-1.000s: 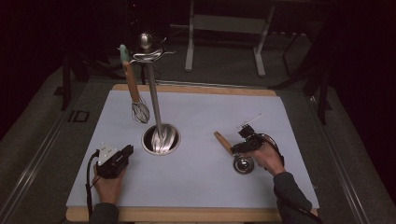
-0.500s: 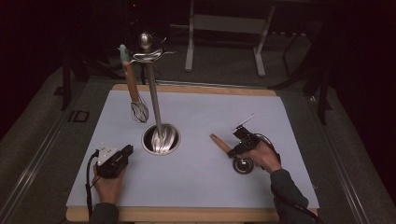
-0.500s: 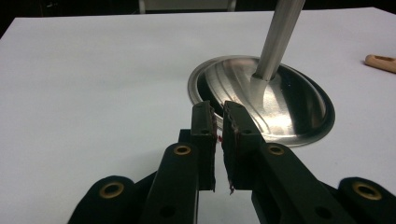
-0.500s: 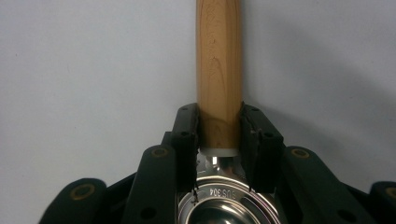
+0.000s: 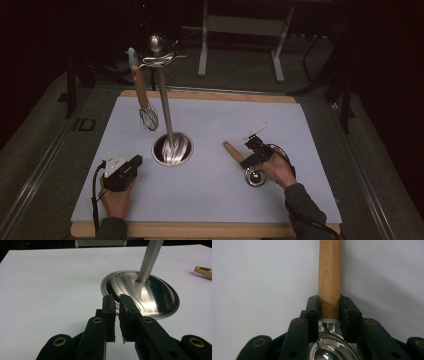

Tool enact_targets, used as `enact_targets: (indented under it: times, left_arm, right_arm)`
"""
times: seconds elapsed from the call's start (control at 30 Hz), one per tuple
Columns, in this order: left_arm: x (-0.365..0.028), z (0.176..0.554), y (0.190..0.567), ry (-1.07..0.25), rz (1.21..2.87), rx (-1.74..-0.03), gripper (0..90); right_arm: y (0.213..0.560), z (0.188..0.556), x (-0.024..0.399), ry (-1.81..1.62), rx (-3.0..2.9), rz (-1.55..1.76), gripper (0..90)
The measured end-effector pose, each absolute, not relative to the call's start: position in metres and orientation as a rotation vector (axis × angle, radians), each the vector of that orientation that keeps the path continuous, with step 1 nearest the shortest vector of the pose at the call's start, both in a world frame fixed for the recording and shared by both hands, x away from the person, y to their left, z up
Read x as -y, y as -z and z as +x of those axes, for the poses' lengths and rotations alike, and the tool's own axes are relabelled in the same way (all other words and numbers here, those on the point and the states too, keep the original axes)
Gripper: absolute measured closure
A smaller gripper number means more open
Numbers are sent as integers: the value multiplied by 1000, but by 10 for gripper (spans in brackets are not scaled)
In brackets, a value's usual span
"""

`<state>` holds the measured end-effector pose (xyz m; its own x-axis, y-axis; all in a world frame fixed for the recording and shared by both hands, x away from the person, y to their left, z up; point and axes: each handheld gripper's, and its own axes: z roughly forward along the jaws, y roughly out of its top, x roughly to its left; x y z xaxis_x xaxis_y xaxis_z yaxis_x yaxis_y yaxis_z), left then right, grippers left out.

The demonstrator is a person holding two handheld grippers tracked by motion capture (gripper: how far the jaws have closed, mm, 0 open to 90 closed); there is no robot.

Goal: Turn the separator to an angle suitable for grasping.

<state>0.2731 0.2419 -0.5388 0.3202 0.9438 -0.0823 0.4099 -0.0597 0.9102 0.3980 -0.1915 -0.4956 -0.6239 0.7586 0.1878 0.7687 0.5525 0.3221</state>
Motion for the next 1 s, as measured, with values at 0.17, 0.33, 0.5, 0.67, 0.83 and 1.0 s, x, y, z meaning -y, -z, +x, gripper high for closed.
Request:
enact_targets:
  times: [0.17, 0.33, 0.5, 0.67, 0.83, 1.0]
  left_arm:
    - [-242, 273, 539, -712, 1645, -1246, 833]
    - [-241, 273, 539, -715, 1651, -1244, 833]
    - [-241, 273, 539, -717, 1653, -1243, 832]
    - [-241, 273, 539, -718, 1654, -1242, 833]
    - [-240, 273, 539, -717, 1655, -1243, 832]
    - [-241, 273, 539, -719, 1655, -1242, 833]
  right_arm:
    - [494, 397, 193, 628, 2723, -1340, 709]
    - [494, 396, 195, 651, 2715, -1335, 709]
    - [492, 396, 195, 683, 2697, -1342, 709]
    - [488, 393, 192, 728, 2690, -1335, 710]
    - [485, 392, 189, 759, 2693, -1318, 709]
    - [480, 391, 186, 808, 2692, -1309, 709]
